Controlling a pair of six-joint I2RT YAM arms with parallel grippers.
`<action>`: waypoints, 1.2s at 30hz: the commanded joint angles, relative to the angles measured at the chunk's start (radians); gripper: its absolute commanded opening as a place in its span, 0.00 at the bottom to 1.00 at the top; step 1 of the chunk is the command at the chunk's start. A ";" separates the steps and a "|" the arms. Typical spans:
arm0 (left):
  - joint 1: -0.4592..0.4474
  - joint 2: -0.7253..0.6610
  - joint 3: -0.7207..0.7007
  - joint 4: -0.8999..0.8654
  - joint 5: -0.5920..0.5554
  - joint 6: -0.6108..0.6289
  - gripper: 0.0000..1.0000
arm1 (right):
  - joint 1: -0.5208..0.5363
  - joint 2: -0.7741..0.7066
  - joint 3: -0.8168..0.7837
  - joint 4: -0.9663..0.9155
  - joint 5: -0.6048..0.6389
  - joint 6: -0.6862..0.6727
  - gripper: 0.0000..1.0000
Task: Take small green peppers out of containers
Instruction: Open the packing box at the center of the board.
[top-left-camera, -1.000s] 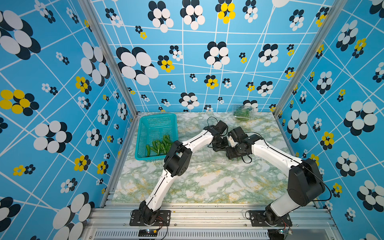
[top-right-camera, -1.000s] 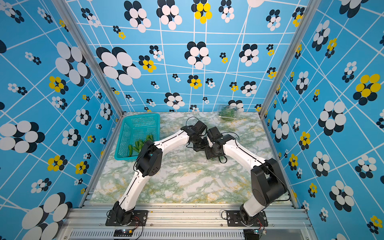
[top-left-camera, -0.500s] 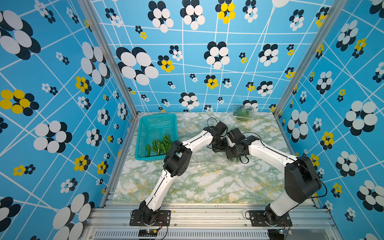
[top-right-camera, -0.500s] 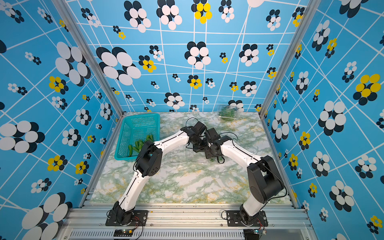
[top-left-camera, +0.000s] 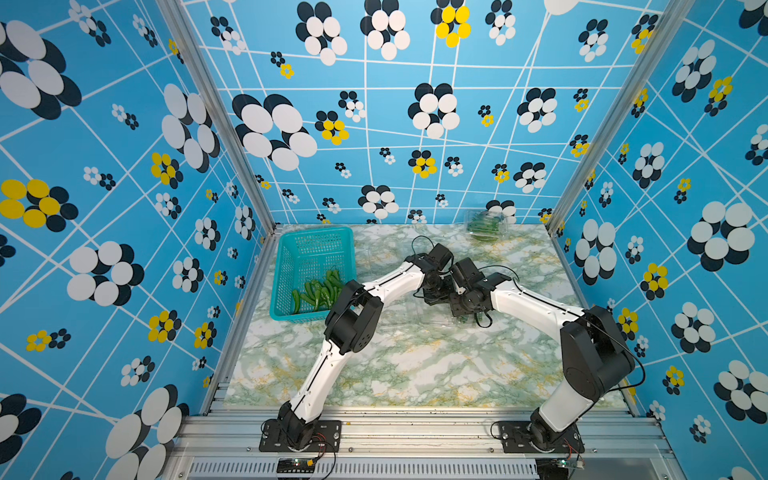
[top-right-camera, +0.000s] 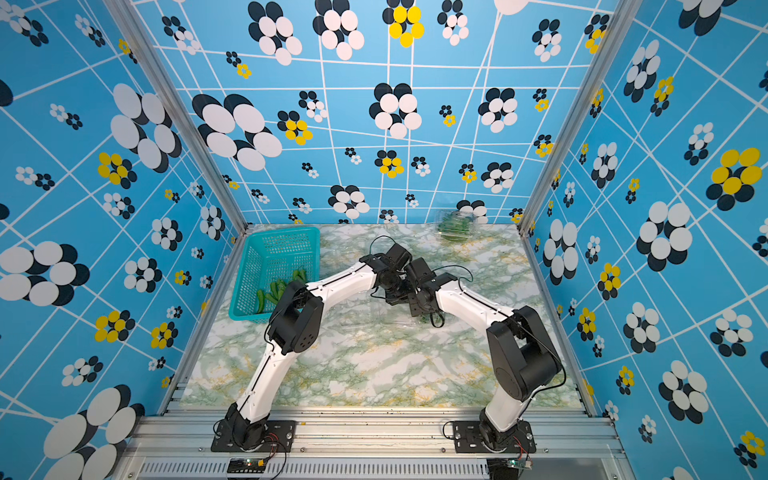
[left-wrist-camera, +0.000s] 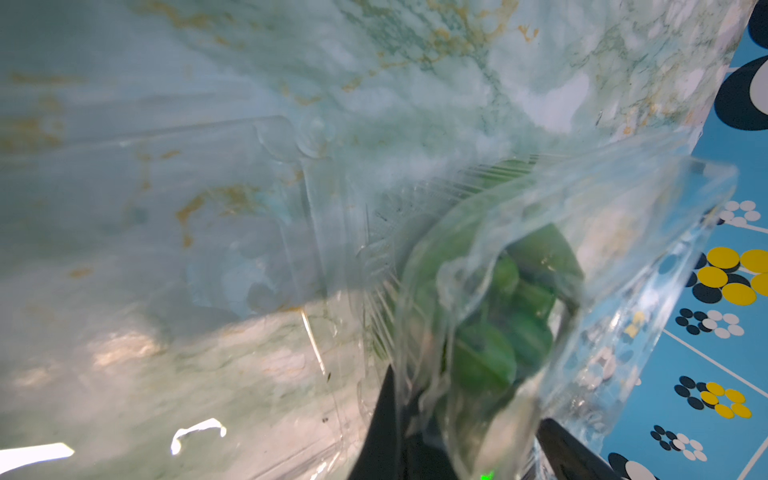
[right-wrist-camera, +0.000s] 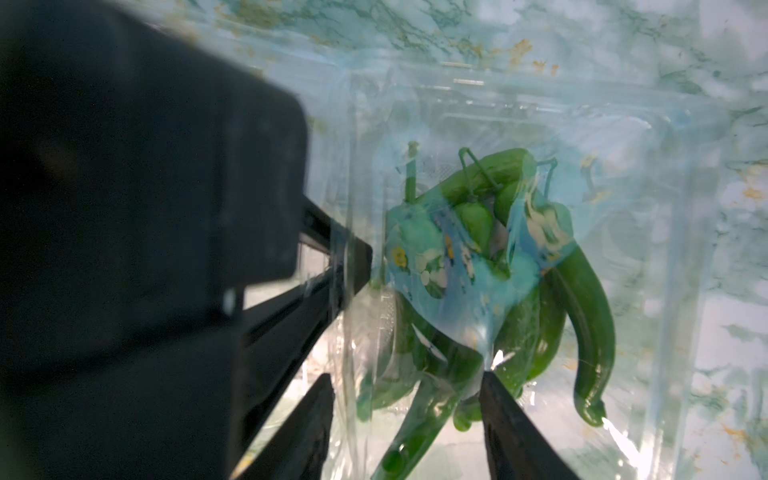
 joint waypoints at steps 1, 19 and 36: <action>0.004 -0.049 -0.019 -0.009 0.014 0.001 0.02 | -0.003 0.044 -0.036 0.019 0.040 0.039 0.53; 0.006 -0.063 -0.049 -0.016 0.003 0.015 0.02 | 0.000 -0.033 0.035 -0.063 0.094 -0.008 0.00; 0.010 -0.084 -0.052 -0.084 -0.047 0.062 0.00 | -0.042 -0.080 0.117 -0.102 0.168 -0.081 0.00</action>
